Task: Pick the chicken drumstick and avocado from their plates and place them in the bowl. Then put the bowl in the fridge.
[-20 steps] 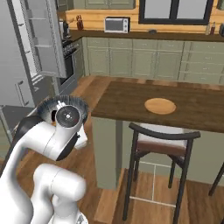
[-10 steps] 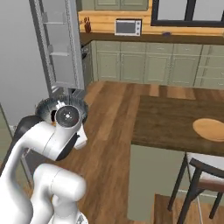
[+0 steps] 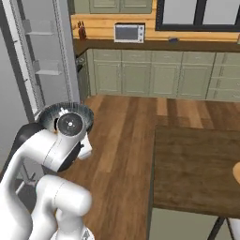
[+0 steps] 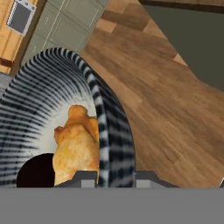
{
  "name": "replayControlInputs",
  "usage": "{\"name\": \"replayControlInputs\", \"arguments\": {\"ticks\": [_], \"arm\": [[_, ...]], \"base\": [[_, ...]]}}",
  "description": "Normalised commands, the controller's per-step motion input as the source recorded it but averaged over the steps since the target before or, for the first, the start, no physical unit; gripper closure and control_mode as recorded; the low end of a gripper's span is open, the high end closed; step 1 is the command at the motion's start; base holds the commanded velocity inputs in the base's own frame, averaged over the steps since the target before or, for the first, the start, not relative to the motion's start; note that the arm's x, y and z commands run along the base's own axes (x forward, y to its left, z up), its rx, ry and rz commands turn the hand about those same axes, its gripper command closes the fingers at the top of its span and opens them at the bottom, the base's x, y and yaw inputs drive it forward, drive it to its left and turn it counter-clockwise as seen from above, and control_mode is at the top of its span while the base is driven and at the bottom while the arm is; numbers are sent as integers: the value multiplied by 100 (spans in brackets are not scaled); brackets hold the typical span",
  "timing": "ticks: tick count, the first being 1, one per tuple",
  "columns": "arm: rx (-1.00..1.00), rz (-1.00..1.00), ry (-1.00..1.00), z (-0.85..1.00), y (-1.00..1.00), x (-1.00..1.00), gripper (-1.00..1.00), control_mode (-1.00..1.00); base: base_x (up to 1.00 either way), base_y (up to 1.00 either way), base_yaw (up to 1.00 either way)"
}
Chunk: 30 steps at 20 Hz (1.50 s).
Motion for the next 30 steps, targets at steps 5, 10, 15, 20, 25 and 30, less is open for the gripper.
{"name": "replayControlInputs", "arguments": {"ticks": [5,10,15,20,25,30], "arm": [[0,0,0,0,0,0,100,100],[0,0,0,0,0,0,100,100],[0,0,0,0,0,0,100,100],[0,0,0,0,0,0,100,100],[0,0,0,0,0,0,100,100],[0,0,0,0,0,0,100,100]], "base": [[100,7,0],[99,0,0],[81,0,3],[21,0,22],[2,-3,31],[0,-2,33]]}}
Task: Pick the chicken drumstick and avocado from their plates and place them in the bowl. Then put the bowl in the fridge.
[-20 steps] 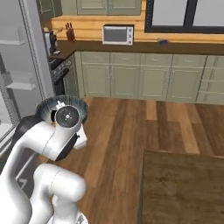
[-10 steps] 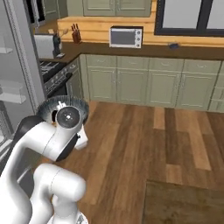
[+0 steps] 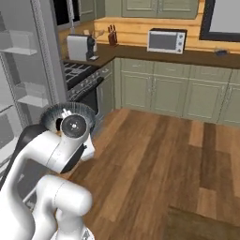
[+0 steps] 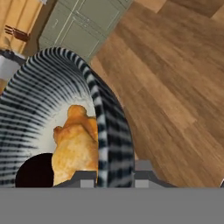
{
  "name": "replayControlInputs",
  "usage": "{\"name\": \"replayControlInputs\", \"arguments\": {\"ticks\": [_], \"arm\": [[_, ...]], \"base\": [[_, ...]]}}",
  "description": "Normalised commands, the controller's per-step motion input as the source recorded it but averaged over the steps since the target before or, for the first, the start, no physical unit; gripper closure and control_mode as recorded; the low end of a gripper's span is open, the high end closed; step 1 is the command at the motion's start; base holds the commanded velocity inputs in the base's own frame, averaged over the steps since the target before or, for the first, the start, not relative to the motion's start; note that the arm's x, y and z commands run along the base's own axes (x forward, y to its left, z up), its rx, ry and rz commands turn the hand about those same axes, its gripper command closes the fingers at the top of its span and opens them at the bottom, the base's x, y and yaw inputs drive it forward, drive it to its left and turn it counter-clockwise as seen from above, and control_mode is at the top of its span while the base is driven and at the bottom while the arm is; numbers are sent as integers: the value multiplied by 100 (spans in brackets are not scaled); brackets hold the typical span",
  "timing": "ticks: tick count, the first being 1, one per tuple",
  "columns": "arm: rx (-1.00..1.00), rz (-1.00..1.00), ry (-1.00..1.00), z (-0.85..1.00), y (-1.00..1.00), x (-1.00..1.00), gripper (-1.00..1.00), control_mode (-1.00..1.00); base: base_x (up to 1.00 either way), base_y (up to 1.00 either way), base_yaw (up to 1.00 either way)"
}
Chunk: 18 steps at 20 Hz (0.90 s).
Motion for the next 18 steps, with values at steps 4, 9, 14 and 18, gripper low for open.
{"name": "replayControlInputs", "arguments": {"ticks": [4,9,14,18], "arm": [[0,0,0,0,0,0,100,100],[0,0,0,0,0,0,100,100],[0,0,0,0,0,0,100,100],[0,0,0,0,0,0,100,100]], "base": [[1,0,44],[0,0,52],[0,0,54],[6,0,53]]}}
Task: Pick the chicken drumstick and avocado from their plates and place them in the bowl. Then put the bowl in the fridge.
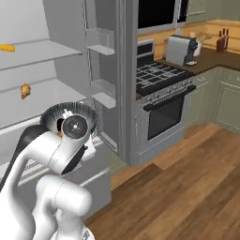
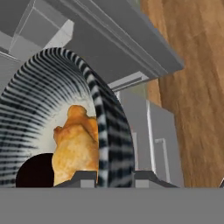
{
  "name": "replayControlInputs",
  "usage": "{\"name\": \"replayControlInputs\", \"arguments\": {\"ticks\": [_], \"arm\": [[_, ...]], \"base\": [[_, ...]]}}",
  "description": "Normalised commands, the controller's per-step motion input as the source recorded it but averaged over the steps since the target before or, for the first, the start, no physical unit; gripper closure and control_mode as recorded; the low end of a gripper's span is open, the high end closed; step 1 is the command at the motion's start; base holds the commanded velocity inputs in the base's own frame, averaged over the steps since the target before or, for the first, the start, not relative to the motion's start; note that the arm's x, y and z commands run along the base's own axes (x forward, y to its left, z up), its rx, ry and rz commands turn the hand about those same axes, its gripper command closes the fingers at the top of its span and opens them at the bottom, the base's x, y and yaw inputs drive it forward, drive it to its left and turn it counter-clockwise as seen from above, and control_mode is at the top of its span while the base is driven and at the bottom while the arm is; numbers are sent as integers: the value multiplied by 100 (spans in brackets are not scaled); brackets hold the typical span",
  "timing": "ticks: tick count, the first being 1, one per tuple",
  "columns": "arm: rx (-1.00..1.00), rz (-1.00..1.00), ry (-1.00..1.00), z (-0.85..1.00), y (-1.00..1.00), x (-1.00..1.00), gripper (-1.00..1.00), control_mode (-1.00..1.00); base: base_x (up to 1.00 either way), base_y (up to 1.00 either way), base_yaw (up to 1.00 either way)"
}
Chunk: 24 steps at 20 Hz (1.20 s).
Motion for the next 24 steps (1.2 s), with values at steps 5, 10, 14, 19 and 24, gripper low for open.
{"name": "replayControlInputs", "arguments": {"ticks": [5,10,14,19,24], "arm": [[0,0,0,0,0,0,100,100],[0,0,0,0,0,0,100,100],[0,0,0,0,0,0,100,100],[0,0,0,0,0,0,100,100],[0,0,0,0,0,0,100,100]], "base": [[52,-26,41],[75,-40,32],[6,1,45],[13,6,47],[39,17,41]]}}
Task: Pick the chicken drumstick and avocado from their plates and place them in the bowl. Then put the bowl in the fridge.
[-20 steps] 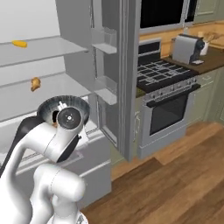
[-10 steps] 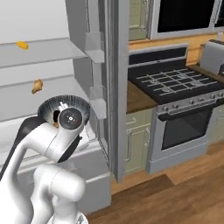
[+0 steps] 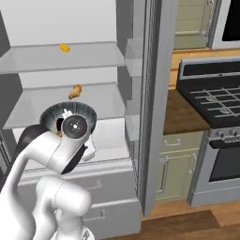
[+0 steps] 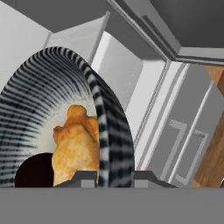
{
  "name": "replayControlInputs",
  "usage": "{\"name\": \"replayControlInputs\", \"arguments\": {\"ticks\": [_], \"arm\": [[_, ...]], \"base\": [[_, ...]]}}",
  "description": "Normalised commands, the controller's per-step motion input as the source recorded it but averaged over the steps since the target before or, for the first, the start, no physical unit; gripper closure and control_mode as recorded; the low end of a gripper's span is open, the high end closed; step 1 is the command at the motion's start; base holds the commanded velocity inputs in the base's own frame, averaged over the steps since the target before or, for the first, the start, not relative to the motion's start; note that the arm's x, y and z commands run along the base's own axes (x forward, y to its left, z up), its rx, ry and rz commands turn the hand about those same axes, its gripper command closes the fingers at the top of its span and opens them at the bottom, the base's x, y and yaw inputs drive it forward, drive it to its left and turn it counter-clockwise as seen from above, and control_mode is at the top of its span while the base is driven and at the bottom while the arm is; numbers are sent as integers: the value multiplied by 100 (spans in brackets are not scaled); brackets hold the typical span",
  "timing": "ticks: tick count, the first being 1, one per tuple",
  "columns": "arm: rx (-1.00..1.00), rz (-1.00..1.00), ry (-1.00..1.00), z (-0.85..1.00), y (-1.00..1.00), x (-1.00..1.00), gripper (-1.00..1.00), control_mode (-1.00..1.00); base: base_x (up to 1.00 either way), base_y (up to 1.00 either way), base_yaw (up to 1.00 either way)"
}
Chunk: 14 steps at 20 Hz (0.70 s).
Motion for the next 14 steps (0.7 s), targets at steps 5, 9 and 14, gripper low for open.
{"name": "replayControlInputs", "arguments": {"ticks": [5,9,14], "arm": [[0,0,0,0,0,0,100,100],[0,-1,0,-12,40,43,100,-100],[0,-8,0,-18,81,82,100,-100]], "base": [[49,20,34],[1,-4,3],[0,0,0]]}}
